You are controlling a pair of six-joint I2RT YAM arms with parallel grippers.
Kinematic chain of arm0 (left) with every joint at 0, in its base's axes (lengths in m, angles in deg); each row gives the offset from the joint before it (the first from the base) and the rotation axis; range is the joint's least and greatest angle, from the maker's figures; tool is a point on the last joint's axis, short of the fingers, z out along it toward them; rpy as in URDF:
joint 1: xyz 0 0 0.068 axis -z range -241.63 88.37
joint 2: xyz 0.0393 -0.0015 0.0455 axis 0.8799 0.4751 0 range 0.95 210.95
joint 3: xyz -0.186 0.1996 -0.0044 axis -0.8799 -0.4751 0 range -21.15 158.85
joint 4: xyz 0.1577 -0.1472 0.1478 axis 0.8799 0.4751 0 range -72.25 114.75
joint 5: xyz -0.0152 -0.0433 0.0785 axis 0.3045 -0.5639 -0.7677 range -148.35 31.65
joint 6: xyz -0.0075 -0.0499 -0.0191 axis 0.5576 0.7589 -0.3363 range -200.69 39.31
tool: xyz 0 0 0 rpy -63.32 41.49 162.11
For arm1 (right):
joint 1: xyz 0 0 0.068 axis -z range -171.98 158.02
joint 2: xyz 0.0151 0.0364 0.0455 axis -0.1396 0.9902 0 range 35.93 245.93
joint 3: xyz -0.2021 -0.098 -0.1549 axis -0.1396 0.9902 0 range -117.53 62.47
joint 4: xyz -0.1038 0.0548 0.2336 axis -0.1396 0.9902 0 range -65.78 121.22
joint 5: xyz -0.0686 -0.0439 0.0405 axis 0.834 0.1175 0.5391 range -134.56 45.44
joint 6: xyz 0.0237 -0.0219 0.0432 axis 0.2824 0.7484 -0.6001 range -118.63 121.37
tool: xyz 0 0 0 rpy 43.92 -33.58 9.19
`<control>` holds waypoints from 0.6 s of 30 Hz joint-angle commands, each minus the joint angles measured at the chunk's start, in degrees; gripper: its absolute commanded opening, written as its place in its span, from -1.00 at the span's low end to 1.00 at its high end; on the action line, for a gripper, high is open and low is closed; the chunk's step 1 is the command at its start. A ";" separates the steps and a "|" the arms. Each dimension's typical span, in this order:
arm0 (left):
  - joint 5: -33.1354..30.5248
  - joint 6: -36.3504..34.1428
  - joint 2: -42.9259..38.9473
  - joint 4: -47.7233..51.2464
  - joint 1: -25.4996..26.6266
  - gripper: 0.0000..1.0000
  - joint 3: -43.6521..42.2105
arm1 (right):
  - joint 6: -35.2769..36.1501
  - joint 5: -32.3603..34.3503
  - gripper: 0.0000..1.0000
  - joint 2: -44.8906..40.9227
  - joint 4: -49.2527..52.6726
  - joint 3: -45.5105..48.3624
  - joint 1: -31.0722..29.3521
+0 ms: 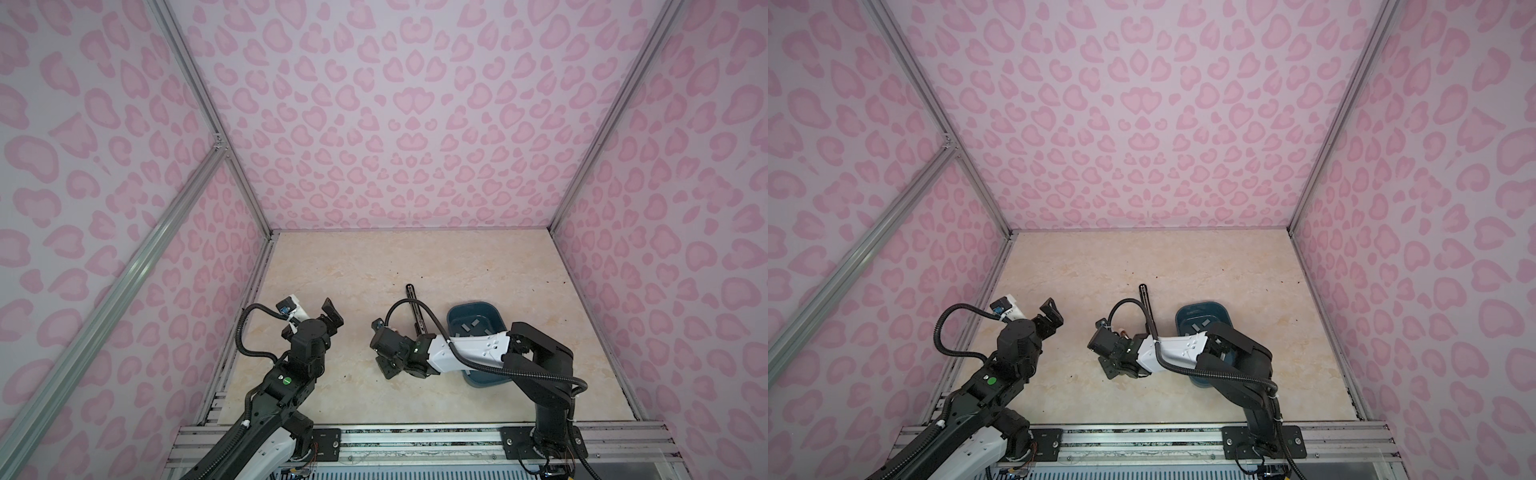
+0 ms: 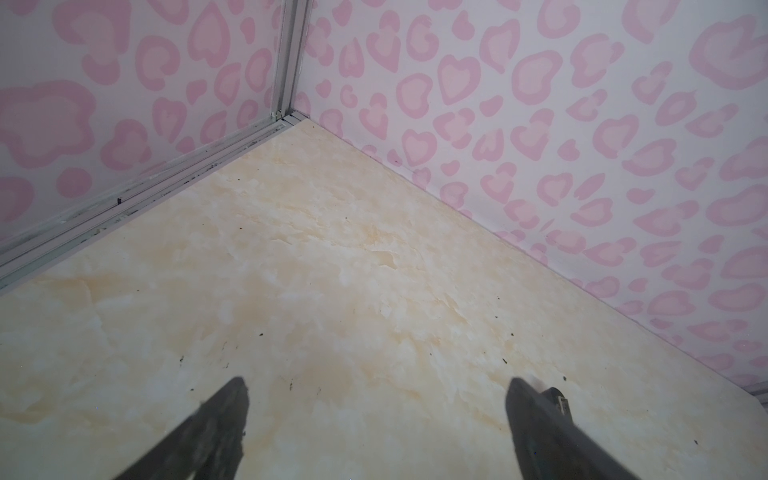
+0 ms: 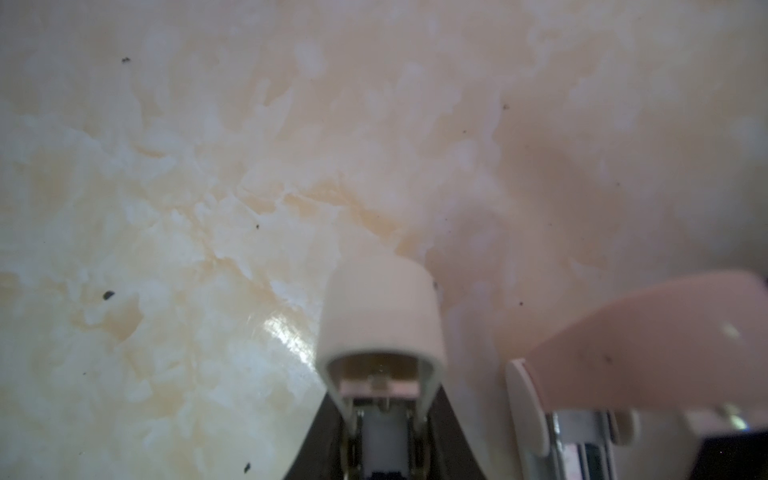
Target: Load the staples into the stapler
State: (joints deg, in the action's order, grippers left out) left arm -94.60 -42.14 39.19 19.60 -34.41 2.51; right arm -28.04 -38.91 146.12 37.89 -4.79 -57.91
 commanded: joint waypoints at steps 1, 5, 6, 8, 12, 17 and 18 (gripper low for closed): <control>-1.09 0.90 -0.96 -0.17 -0.09 0.95 -0.40 | -0.26 1.67 -0.61 -0.23 1.27 0.07 -0.25; -1.72 1.32 -0.77 -0.46 -0.10 0.95 -0.79 | -0.13 1.98 -0.39 -1.09 0.75 0.66 -0.49; -1.73 1.19 -0.56 -0.39 -0.13 0.95 -0.68 | -0.13 2.06 -0.35 -1.20 0.66 0.73 -0.58; -1.64 1.10 -0.12 -0.11 -0.07 0.95 -0.29 | 0.07 2.60 -0.23 -1.44 0.72 0.73 -0.86; -1.78 1.16 0.12 -0.44 -0.14 0.95 -0.60 | 0.17 3.97 -0.04 -1.83 1.01 0.76 -1.50; -1.90 1.27 0.39 0.13 -0.07 0.94 -0.16 | -0.13 6.16 -0.03 -4.31 0.54 2.10 -1.73; -1.82 1.27 0.22 0.25 -0.11 0.94 -0.07 | 0.20 7.37 -0.03 -5.85 0.19 2.91 -1.87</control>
State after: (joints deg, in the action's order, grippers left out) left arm -95.69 -41.51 39.60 19.60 -34.48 1.81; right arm -28.00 -35.02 142.28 38.46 -3.02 -59.46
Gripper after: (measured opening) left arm 0.973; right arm 0.484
